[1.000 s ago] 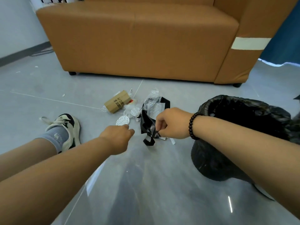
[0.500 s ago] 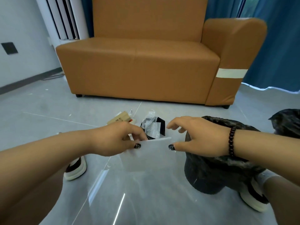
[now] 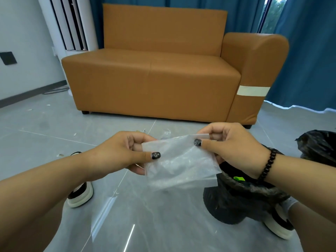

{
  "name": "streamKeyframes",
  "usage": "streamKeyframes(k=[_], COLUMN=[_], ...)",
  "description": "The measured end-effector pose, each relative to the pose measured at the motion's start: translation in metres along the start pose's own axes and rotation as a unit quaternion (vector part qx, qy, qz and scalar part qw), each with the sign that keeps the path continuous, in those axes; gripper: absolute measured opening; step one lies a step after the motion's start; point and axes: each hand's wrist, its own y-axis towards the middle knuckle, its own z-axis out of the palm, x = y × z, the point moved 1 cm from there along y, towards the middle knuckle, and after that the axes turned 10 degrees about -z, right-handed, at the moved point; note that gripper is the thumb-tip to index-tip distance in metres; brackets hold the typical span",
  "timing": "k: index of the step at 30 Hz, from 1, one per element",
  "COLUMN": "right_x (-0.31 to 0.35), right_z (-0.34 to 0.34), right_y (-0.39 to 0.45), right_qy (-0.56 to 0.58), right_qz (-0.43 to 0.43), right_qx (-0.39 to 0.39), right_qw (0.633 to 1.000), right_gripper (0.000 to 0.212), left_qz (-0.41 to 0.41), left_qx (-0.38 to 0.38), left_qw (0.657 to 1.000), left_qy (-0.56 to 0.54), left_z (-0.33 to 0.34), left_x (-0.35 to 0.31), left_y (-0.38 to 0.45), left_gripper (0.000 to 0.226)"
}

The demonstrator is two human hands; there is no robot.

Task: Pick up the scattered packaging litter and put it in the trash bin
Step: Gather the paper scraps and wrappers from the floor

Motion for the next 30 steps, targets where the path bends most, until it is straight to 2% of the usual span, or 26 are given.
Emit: streamKeyframes(k=[4, 9, 12, 15, 17, 21, 25, 30], right_x=[0.005, 0.010, 0.008, 0.005, 0.008, 0.003, -0.002, 0.002], right_z=[-0.001, -0.005, -0.008, -0.011, -0.011, -0.012, -0.013, -0.010], right_y=[0.003, 0.004, 0.006, 0.005, 0.004, 0.003, 0.002, 0.001], right_qy=[0.049, 0.136, 0.161, 0.187, 0.197, 0.053, 0.058, 0.064], right_qz=[-0.012, -0.020, -0.011, -0.010, -0.009, -0.029, -0.013, -0.009], right_qx=[-0.028, -0.011, -0.007, -0.011, -0.015, -0.040, -0.010, 0.013], right_qw=[0.998, 0.990, 0.987, 0.982, 0.980, 0.997, 0.998, 0.998], right_gripper=[0.009, 0.025, 0.023, 0.026, 0.018, 0.014, 0.044, 0.016], left_qz=[0.011, 0.006, 0.013, 0.022, 0.018, 0.023, 0.044, 0.040], left_qx=[-0.031, -0.037, -0.037, -0.022, -0.004, -0.041, -0.078, -0.079], left_qw=[0.998, 0.980, 0.966, 0.967, 0.968, 0.976, 0.981, 0.984], left_qy=[-0.060, -0.194, -0.256, -0.252, -0.251, -0.215, -0.171, -0.156], left_z=[0.000, 0.004, 0.005, 0.007, 0.007, 0.013, 0.017, 0.016], left_x=[-0.004, -0.010, -0.012, -0.010, -0.009, -0.010, -0.008, -0.008], left_y=[0.002, 0.004, 0.005, 0.006, 0.005, 0.005, 0.006, 0.009], left_gripper=[0.013, 0.028, 0.035, 0.034, 0.038, 0.029, 0.031, 0.033])
